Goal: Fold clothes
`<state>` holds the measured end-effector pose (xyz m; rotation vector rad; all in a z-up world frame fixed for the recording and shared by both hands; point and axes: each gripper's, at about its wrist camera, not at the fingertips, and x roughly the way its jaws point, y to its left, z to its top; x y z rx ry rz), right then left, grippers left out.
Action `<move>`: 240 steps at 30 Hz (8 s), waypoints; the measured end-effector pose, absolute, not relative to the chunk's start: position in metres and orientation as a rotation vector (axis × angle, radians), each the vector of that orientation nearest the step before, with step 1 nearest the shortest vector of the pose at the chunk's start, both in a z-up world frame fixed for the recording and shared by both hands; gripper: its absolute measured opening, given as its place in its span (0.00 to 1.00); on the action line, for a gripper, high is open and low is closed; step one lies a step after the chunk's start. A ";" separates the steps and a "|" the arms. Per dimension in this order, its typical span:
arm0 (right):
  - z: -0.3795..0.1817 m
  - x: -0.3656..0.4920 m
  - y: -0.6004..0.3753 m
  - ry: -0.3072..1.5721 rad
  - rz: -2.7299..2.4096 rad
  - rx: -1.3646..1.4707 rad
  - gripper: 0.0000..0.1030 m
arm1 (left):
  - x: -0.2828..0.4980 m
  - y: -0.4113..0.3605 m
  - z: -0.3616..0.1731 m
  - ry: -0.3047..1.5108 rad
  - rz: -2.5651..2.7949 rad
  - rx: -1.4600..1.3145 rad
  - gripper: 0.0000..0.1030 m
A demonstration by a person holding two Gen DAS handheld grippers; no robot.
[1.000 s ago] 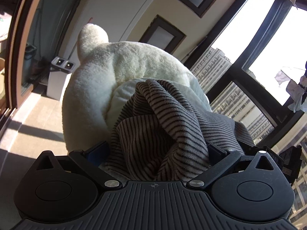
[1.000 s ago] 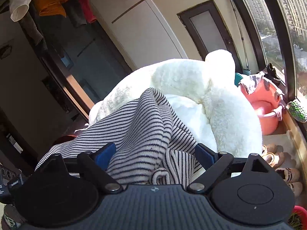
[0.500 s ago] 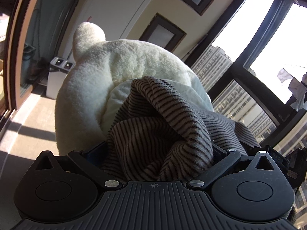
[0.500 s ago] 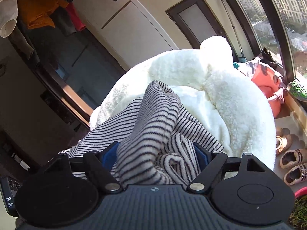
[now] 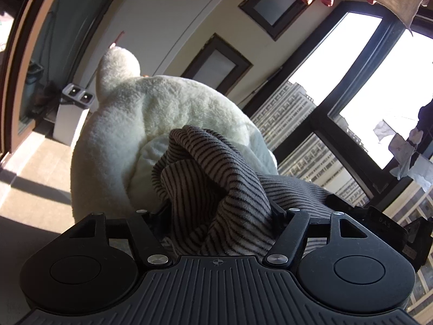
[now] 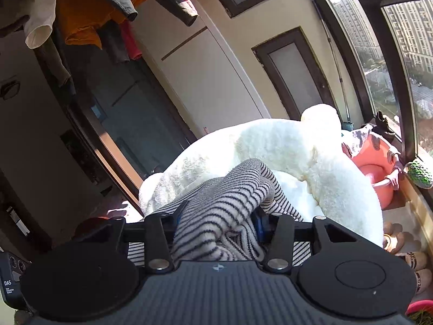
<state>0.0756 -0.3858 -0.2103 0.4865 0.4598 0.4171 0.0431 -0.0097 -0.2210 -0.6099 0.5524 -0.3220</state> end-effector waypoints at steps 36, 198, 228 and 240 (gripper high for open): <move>-0.202 0.140 -0.348 0.291 0.089 0.200 0.67 | 0.135 -0.014 -0.156 0.356 -0.414 -0.285 0.93; -0.207 -0.084 -0.317 0.500 0.058 0.016 1.00 | -0.086 -0.120 -0.174 0.637 0.013 -0.020 1.00; -0.206 -0.086 -0.309 0.483 0.089 0.005 1.00 | -0.088 -0.114 -0.175 0.641 0.058 0.000 1.00; -0.210 -0.084 -0.316 0.497 0.073 0.012 1.00 | -0.082 -0.122 -0.179 0.654 0.044 0.010 1.00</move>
